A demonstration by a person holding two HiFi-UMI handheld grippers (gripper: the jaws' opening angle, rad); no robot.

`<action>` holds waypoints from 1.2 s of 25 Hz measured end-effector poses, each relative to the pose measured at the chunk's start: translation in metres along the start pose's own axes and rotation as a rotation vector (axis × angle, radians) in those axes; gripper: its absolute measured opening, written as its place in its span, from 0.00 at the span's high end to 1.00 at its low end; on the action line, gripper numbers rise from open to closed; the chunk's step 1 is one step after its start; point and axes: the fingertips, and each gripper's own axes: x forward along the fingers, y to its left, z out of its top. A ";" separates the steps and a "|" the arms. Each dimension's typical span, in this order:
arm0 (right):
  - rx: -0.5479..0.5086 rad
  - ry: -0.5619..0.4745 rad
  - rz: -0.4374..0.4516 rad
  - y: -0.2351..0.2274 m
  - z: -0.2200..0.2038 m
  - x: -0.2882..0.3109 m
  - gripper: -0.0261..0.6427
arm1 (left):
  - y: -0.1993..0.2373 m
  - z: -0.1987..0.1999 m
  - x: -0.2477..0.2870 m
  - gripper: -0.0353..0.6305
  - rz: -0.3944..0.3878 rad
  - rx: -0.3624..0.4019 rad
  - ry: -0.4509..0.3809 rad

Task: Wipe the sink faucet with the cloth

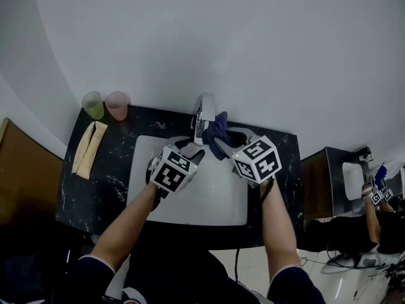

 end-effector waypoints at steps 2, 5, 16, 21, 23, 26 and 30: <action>-0.017 -0.002 0.082 0.021 -0.003 0.001 0.81 | 0.000 0.000 0.000 0.65 0.001 0.003 0.007; -0.075 -0.001 0.174 0.041 0.005 0.001 0.81 | -0.002 -0.002 0.001 0.65 0.000 0.008 0.014; 0.008 -0.041 0.180 0.004 0.019 0.033 0.81 | 0.004 -0.001 -0.002 0.65 0.052 0.004 0.013; 0.028 -0.079 0.099 -0.020 0.025 0.044 0.81 | 0.006 -0.002 -0.004 0.69 0.078 0.021 0.024; 0.040 -0.101 0.071 -0.025 0.026 0.045 0.81 | 0.006 -0.001 -0.004 0.71 0.083 0.023 0.024; 0.059 -0.133 0.025 -0.032 0.027 0.045 0.81 | 0.007 0.001 -0.004 0.72 0.085 0.028 0.023; 0.167 -0.172 -0.005 -0.038 0.024 0.046 0.81 | 0.007 0.001 -0.003 0.72 0.089 0.021 0.027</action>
